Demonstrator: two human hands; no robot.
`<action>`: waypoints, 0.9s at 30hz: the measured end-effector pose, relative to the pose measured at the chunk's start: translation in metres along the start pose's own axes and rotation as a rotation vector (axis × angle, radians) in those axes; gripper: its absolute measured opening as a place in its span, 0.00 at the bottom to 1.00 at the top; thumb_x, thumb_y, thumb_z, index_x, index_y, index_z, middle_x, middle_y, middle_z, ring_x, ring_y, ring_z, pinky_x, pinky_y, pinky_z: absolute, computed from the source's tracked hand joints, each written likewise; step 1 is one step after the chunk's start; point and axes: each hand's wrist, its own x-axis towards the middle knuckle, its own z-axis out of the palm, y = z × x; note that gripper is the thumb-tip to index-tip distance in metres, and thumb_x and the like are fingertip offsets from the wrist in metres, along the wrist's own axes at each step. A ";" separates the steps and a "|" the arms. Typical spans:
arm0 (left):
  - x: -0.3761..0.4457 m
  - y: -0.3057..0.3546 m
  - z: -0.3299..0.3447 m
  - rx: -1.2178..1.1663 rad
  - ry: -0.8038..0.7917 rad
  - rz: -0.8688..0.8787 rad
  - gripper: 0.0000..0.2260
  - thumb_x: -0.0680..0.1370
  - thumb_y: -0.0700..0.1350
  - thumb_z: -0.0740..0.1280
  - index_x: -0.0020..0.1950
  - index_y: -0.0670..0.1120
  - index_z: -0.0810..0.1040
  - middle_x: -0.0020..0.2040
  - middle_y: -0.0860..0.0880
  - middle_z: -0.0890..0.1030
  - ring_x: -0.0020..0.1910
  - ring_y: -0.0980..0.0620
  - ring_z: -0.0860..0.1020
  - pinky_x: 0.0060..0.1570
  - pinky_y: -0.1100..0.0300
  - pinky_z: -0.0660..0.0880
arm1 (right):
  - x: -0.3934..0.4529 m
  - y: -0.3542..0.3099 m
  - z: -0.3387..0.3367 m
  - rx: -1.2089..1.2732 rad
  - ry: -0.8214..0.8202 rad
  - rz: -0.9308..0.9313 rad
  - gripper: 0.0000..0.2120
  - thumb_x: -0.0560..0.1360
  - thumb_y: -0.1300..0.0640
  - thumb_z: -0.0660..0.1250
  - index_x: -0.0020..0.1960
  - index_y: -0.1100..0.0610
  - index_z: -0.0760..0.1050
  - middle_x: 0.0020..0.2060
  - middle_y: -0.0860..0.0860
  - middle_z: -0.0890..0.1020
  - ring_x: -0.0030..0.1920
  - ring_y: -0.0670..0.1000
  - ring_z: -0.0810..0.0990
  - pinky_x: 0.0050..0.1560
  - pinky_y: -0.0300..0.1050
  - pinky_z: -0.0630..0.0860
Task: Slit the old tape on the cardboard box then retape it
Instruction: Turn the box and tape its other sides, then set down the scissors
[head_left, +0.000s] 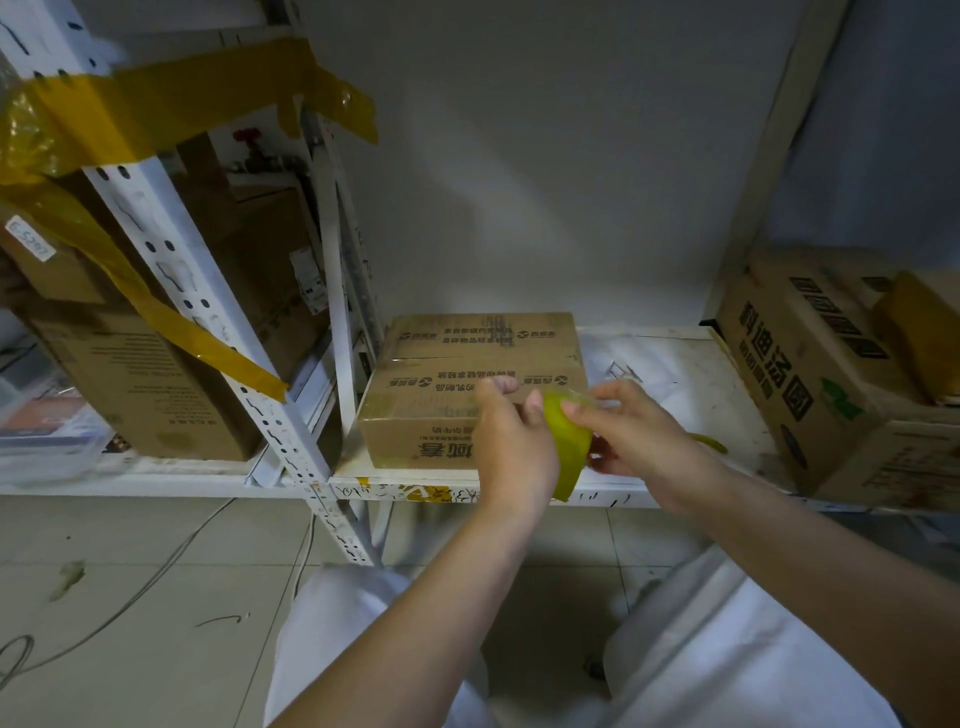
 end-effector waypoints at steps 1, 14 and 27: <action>0.001 -0.004 0.005 -0.024 -0.002 -0.005 0.05 0.81 0.45 0.61 0.56 0.49 0.67 0.46 0.48 0.77 0.42 0.49 0.74 0.48 0.50 0.75 | 0.002 0.000 -0.001 0.061 0.009 0.045 0.11 0.75 0.51 0.69 0.53 0.55 0.72 0.45 0.53 0.82 0.43 0.51 0.82 0.51 0.50 0.79; 0.036 -0.003 0.063 -0.169 -0.106 -0.193 0.07 0.80 0.39 0.61 0.51 0.51 0.67 0.46 0.52 0.77 0.47 0.52 0.76 0.46 0.60 0.72 | 0.025 0.009 -0.034 0.049 0.128 0.171 0.06 0.78 0.59 0.65 0.52 0.60 0.78 0.48 0.64 0.79 0.59 0.58 0.72 0.46 0.47 0.75; 0.073 -0.033 0.128 0.133 -0.532 -0.375 0.12 0.78 0.34 0.57 0.57 0.45 0.74 0.52 0.44 0.76 0.47 0.49 0.72 0.44 0.59 0.70 | 0.157 0.078 -0.154 -1.059 0.514 0.206 0.13 0.79 0.54 0.59 0.55 0.62 0.76 0.50 0.60 0.80 0.51 0.61 0.79 0.43 0.46 0.71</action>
